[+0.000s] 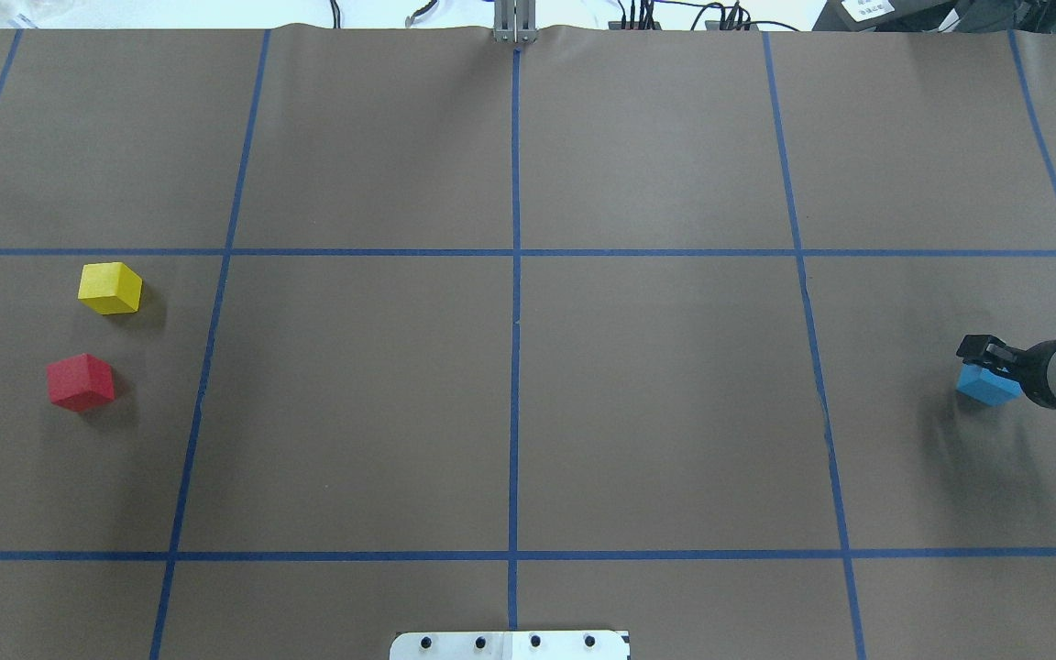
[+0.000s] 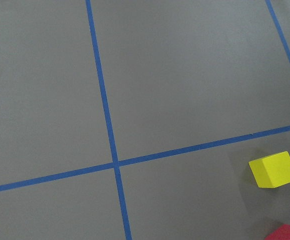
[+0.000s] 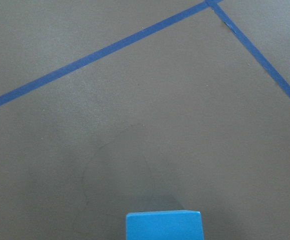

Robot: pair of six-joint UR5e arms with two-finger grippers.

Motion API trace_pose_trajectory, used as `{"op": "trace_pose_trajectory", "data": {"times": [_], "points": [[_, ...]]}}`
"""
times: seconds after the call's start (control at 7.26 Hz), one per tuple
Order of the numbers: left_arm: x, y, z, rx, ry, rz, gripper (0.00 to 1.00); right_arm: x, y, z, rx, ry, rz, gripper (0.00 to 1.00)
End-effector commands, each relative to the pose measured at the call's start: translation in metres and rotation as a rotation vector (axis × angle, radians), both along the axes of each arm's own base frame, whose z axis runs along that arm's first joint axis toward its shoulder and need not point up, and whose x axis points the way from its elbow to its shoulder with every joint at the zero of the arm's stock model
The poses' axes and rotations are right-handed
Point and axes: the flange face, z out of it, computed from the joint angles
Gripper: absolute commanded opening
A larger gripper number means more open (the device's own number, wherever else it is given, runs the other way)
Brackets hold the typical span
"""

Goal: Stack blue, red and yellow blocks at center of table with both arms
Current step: 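Carry the blue cube with the right gripper to the table's center cross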

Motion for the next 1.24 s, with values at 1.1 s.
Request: {"op": "trace_pose_trajectory", "data": {"times": [1.1], "points": [[0.000, 0.001, 0.001, -0.003, 0.000, 0.000, 1.00, -0.070, -0.083, -0.163, 0.417, -0.152, -0.634, 0.00]]}}
